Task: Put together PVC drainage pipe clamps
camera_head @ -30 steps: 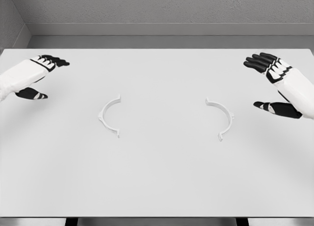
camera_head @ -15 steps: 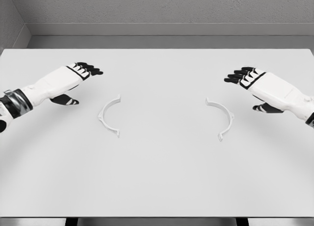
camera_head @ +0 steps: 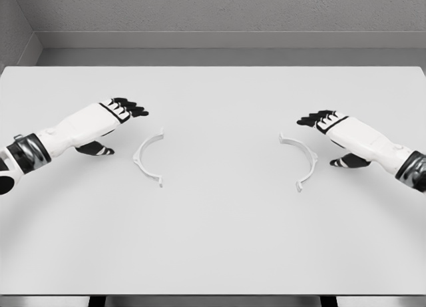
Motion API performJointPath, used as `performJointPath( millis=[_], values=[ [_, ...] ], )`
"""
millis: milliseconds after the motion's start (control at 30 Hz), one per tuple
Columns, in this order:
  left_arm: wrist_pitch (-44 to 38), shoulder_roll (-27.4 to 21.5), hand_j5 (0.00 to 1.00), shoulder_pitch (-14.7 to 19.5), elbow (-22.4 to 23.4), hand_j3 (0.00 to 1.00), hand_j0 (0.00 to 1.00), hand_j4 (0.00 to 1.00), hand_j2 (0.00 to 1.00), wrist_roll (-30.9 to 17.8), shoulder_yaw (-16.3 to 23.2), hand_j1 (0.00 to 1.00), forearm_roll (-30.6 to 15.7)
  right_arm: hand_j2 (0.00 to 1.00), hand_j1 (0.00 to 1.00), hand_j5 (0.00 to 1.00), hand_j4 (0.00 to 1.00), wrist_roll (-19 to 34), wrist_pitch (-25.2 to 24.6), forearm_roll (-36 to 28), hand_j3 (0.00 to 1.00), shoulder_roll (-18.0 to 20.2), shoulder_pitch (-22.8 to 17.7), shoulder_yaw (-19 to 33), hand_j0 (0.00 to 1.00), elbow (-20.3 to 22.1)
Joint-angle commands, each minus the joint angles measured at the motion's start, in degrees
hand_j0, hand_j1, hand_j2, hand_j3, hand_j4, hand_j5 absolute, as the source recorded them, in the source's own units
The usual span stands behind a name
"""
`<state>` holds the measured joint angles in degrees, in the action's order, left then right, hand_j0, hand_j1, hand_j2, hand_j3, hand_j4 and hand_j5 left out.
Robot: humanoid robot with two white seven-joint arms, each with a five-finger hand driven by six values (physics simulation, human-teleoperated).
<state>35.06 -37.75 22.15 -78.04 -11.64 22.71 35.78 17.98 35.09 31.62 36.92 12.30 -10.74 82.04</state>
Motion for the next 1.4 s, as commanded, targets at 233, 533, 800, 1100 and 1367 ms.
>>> performJointPath(
  millis=[233,533,800,1100,1367],
  values=[
    [-0.06,0.14,1.00,-0.18,-0.18,1.00,1.00,1.00,1.00,0.04,1.37,1.00,-0.18,1.00,1.00,1.00,1.00,0.04,-0.09,-0.50,1.00,-1.67,2.02,-1.74,1.00,-2.59],
    [-0.06,0.57,1.00,0.00,0.00,1.00,1.00,1.00,1.00,0.04,2.78,1.00,0.00,1.00,1.00,1.00,1.00,0.04,-0.09,-0.50,1.00,-2.38,4.22,-3.41,1.00,-5.93],
    [-0.06,1.01,1.00,0.17,0.00,1.00,1.00,1.00,1.00,0.04,2.87,1.00,0.08,1.00,1.00,1.00,1.00,0.04,-0.09,-0.50,1.00,-2.29,4.22,-3.77,1.00,-5.84],
    [-0.06,2.24,1.00,0.61,0.44,1.00,1.00,1.00,1.00,0.04,3.57,1.00,0.35,1.00,1.00,1.00,1.00,0.13,-0.09,-0.42,1.00,-2.64,5.36,-4.64,1.00,-6.10],
    [-0.06,3.56,1.00,0.70,0.44,1.00,1.00,1.00,1.00,0.04,3.66,1.00,1.14,1.00,1.00,1.00,1.00,0.13,-0.09,-0.42,1.00,-2.73,6.15,-5.44,1.00,-6.72]
  ],
)
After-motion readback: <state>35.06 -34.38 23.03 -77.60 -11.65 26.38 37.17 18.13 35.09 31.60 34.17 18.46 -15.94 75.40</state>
